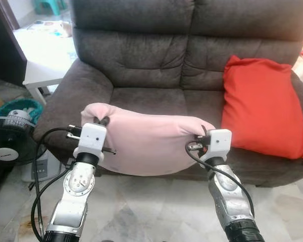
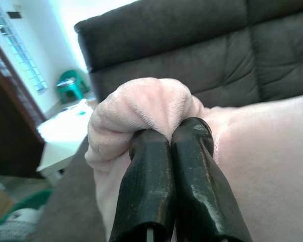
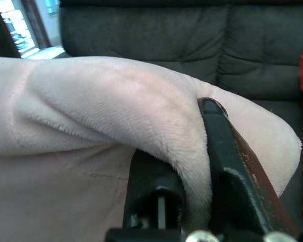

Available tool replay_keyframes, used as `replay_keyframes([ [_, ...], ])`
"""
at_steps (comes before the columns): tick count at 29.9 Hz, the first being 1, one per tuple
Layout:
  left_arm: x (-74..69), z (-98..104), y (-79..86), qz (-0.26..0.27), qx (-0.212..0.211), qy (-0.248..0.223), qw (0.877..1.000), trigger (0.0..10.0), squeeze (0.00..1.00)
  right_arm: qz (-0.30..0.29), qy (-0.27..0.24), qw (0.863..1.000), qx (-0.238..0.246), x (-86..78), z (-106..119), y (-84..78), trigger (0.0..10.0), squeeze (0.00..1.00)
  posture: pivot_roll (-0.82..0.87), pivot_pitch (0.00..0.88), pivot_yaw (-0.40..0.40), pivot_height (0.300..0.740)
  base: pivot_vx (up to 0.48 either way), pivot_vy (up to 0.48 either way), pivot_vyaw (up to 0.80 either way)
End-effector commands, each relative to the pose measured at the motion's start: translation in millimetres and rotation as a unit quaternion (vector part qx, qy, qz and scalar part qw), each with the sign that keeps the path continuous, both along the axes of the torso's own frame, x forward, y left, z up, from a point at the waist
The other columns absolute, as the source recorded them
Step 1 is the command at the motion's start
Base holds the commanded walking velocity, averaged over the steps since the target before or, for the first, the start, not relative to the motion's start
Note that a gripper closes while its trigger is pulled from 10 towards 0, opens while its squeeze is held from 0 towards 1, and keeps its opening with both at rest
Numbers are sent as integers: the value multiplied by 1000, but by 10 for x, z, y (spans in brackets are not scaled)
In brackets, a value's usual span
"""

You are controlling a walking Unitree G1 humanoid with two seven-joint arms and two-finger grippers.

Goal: Move the pillow to the sofa from floor

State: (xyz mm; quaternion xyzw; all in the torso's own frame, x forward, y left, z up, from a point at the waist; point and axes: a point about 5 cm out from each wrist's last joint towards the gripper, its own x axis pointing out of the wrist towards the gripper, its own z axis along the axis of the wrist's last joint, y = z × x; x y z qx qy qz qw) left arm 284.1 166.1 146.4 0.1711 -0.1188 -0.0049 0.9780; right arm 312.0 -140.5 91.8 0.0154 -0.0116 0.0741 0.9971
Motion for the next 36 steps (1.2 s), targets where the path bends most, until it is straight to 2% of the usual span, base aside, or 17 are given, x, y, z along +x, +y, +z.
replay_keyframes([
  [1,-44,115,329,78,8,-32,996,10000,0,-36,-46,998,5,42,205,-170,10000,0,201,75,-68,740,0,0,0],
  [3,-45,174,357,84,-6,-43,996,10000,0,-30,-50,998,1,50,229,-163,10000,0,205,71,-68,740,0,0,0],
  [7,-14,246,243,65,-8,-51,997,10000,0,-11,-63,998,-15,43,263,-127,10000,0,203,62,-68,740,0,0,0],
  [12,22,271,131,59,-18,-54,997,10000,0,4,-73,997,-12,28,309,-87,10000,0,195,57,-67,740,264,0,790],
  [16,34,291,124,57,-21,-58,996,10000,0,11,-76,997,-14,30,326,-78,10000,0,196,60,-67,740,410,0,750],
  [19,41,304,128,57,-22,-59,996,10000,0,11,-75,997,2,36,341,-72,10000,0,196,65,-68,740,430,0,0],
  [32,50,331,123,61,-24,-61,996,10000,0,29,-76,997,-14,32,358,-20,10000,0,201,73,-73,740,442,0,0],
  [36,60,363,131,61,-23,-66,996,10000,0,36,-88,995,-16,31,398,4,10000,0,205,77,-76,740,457,0,734],
])
